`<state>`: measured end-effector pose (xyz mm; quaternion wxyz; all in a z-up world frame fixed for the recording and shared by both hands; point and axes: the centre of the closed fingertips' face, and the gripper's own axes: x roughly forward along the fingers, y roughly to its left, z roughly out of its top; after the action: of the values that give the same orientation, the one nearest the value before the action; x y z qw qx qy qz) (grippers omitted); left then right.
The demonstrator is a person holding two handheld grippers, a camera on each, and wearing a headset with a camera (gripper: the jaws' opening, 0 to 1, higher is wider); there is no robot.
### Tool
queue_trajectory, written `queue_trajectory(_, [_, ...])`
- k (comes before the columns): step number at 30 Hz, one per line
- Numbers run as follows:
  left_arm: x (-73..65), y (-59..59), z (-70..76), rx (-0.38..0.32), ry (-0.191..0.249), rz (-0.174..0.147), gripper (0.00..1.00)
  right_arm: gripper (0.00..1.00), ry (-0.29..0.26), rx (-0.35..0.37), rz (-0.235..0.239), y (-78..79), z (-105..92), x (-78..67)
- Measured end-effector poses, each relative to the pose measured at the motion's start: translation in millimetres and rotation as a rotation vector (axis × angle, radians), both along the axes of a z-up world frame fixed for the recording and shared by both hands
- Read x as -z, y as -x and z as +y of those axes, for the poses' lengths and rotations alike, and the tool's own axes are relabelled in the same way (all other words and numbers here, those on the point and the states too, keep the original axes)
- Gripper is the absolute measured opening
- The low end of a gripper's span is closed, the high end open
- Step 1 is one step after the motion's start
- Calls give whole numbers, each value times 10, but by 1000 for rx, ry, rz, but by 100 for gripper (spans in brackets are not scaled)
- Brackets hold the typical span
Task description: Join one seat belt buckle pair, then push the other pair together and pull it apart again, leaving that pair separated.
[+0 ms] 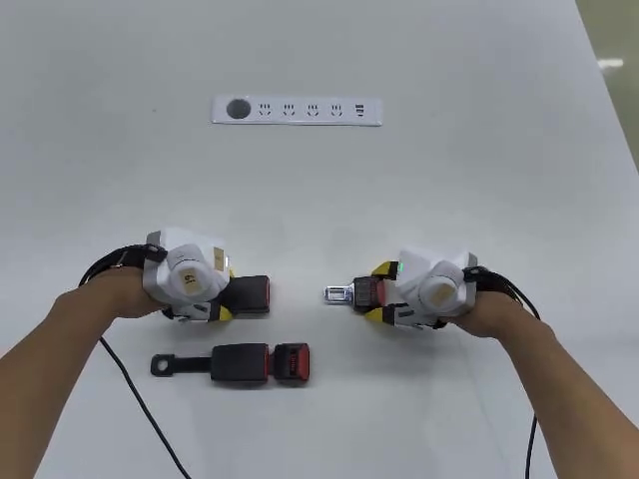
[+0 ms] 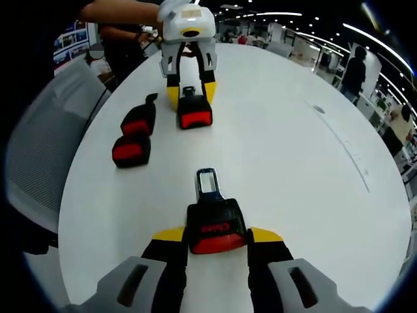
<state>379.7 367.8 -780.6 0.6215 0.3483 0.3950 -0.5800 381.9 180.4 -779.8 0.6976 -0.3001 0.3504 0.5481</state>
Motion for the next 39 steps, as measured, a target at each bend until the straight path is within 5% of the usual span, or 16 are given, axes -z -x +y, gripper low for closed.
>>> queue_trajectory(39, [12, -1, 17, 11, -23, 4, 32, 32, 16, -26, 0, -26, 150, -34])
